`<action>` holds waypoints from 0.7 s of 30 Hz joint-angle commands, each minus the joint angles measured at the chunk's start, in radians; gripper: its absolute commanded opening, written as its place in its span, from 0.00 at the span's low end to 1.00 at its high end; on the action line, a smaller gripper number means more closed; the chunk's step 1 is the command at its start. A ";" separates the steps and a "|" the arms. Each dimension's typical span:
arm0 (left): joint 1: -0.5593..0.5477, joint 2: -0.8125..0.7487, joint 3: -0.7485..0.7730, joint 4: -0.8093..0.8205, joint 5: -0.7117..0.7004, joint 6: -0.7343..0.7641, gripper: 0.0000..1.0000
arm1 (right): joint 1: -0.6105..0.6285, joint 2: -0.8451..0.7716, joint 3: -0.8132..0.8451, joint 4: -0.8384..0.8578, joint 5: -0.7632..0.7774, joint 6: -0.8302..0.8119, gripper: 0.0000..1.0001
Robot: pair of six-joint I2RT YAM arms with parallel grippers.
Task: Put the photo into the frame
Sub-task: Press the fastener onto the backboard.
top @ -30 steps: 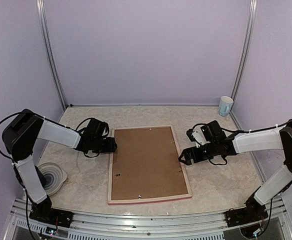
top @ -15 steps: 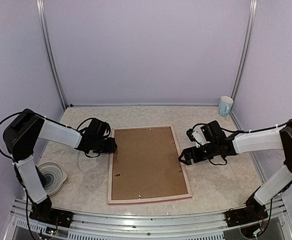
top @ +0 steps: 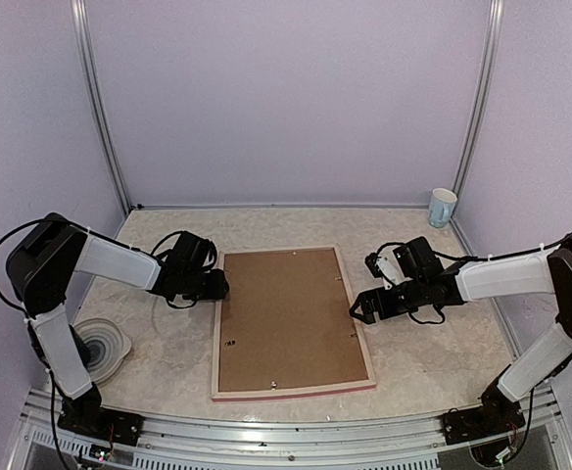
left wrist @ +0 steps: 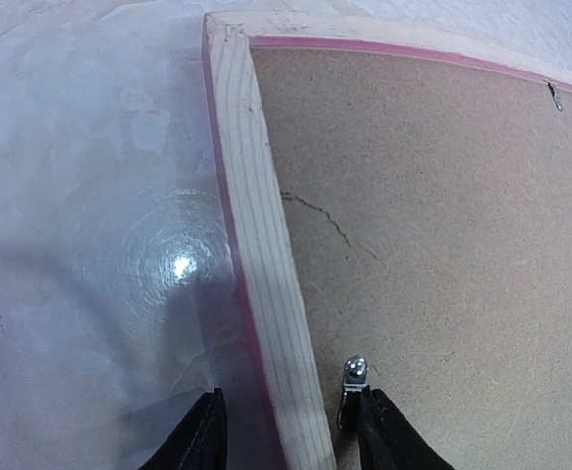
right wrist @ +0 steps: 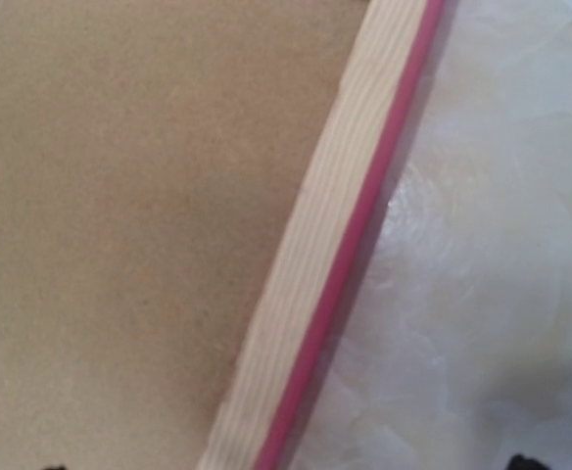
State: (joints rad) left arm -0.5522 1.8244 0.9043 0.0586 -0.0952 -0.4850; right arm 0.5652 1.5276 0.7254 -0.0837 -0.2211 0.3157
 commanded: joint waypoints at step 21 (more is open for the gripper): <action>0.009 0.018 -0.004 -0.031 -0.004 -0.007 0.33 | -0.007 0.011 0.006 0.006 -0.012 0.006 0.97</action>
State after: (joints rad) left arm -0.5522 1.8244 0.9043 0.0624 -0.0856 -0.4931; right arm 0.5652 1.5276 0.7254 -0.0837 -0.2241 0.3161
